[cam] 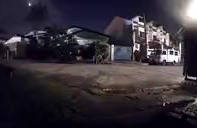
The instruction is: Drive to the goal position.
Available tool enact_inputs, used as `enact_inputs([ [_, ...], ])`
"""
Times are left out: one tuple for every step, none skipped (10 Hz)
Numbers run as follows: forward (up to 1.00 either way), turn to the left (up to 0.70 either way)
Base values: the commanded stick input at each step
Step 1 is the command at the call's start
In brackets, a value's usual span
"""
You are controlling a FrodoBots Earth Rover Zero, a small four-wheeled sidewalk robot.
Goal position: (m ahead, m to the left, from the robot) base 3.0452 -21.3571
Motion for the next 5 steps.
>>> enact_inputs([
  [0.00, -0.66],
  [0.00, -0.70],
  [0.00, -0.70],
  [0.00, -0.70],
  [0.00, -0.70],
])
